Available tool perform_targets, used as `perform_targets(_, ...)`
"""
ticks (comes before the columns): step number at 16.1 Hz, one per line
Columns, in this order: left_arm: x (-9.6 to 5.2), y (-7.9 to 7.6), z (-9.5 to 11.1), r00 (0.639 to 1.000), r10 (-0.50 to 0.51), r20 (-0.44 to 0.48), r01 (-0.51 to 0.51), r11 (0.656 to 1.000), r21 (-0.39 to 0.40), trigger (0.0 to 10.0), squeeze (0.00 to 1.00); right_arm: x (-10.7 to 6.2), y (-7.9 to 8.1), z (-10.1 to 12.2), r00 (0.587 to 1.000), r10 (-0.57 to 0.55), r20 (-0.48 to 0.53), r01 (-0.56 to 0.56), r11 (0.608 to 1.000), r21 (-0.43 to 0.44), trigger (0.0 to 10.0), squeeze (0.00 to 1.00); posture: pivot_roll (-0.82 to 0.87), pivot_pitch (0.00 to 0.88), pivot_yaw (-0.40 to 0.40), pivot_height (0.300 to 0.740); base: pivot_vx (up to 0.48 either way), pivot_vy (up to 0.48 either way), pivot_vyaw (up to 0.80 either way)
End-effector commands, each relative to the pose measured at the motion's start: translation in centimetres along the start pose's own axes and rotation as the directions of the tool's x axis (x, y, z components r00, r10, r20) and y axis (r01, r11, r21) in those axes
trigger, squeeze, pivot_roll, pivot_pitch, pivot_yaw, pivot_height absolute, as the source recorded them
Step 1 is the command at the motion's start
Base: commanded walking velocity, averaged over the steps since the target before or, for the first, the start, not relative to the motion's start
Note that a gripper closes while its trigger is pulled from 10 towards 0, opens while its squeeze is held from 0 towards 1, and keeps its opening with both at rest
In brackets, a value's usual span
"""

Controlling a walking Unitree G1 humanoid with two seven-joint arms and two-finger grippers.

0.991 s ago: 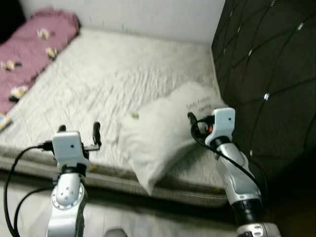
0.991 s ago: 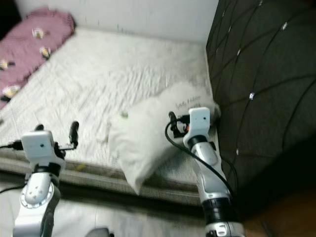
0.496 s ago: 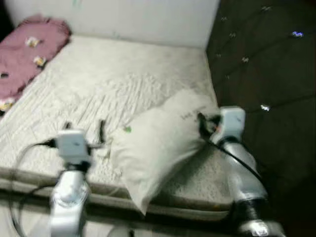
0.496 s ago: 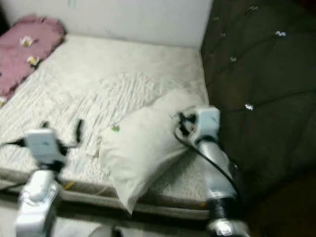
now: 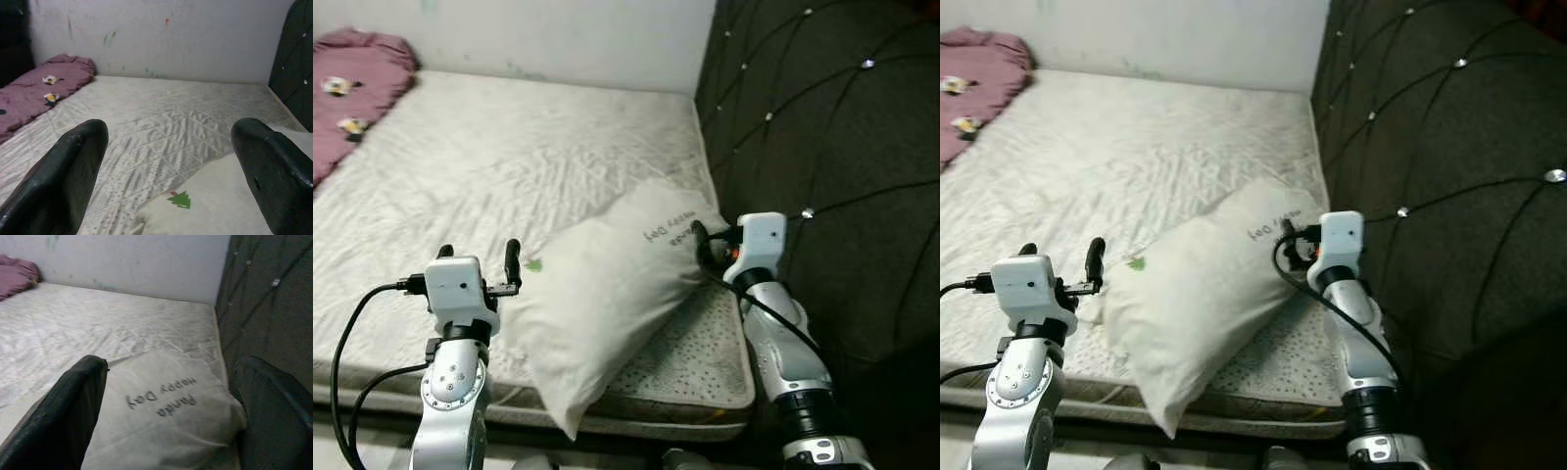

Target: Clean up the room

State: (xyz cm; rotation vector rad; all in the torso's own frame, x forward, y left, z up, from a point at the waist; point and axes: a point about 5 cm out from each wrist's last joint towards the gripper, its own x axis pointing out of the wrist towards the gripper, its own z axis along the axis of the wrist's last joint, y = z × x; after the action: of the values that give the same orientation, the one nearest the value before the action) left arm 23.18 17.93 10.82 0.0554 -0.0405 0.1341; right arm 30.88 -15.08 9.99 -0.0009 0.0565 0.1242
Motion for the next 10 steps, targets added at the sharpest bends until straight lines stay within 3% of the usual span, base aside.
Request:
perform_targets(1,0.14,0.18,0.00,1.000,0.002,-0.009,-0.002,1.000,-0.002,10.0,0.00,0.17,-0.02,0.16,1.000,-0.001,-0.001,0.001,1.000,0.005,10.0,0.00,-0.02,0.000,-0.036,0.740,0.000,0.480,-0.80)
perform_targets(3,0.15,0.12,0.00,1.000,0.002,-0.010,-0.002,1.000,-0.006,10.0,0.00,0.19,-0.06,0.16,1.000,-0.003,0.001,0.003,1.000,0.002,10.0,0.00,-0.02,0.000,-0.036,0.740,0.000,0.480,-0.80)
perform_targets(6,0.20,0.12,0.07,1.000,0.003,0.001,-0.003,1.000,0.005,10.0,0.00,0.21,-0.13,0.17,1.000,-0.004,0.003,0.004,1.000,0.000,10.0,0.00,-0.02,0.000,-0.036,0.740,0.000,0.480,0.00)
perform_targets(10,-0.02,0.36,-0.22,0.999,0.043,-0.011,-0.043,0.998,0.036,10.0,0.00,0.18,-0.06,0.21,1.000,0.003,0.008,-0.003,1.000,0.004,10.0,0.00,-0.02,0.000,-0.036,0.740,0.000,0.000,0.00)
